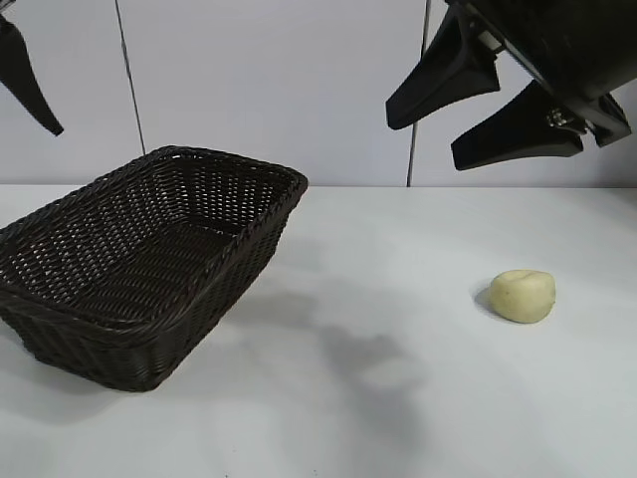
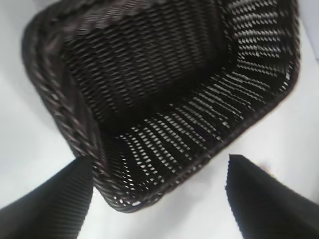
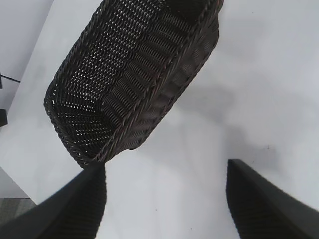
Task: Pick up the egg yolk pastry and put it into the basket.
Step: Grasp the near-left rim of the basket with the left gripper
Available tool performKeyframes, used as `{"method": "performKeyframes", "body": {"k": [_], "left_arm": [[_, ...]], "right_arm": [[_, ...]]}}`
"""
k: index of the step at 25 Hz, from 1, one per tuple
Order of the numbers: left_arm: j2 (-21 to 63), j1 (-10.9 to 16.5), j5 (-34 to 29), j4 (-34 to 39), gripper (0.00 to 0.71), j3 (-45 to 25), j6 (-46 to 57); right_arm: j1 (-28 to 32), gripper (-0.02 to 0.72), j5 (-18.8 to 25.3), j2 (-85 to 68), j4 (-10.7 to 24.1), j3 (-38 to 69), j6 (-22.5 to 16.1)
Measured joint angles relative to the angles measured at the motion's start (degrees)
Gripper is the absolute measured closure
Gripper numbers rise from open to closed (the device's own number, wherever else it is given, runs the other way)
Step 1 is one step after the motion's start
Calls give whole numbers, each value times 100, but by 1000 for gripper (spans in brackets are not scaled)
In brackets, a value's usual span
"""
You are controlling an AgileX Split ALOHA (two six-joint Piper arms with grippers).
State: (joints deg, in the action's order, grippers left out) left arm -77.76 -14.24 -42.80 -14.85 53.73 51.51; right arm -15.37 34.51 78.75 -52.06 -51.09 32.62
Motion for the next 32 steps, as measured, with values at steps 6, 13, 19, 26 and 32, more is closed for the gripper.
{"method": "performKeyframes", "body": {"k": [6, 13, 19, 26, 32], "left_arm": [[-695, -7, -90, 74, 170, 0, 251], [-1256, -7, -39, 92, 170, 0, 304], [-1548, -7, 730, 97, 170, -316, 460], [-1823, -7, 1409, 97, 170, -745, 513], [-1983, -7, 1598, 97, 170, -751, 513]], "right_arm": [[0, 207, 0, 0, 0, 0, 0], [0, 207, 0, 0, 0, 0, 0], [0, 207, 0, 0, 0, 0, 0], [0, 207, -11, 0, 30, 0, 0], [0, 207, -18, 0, 48, 0, 0]]}}
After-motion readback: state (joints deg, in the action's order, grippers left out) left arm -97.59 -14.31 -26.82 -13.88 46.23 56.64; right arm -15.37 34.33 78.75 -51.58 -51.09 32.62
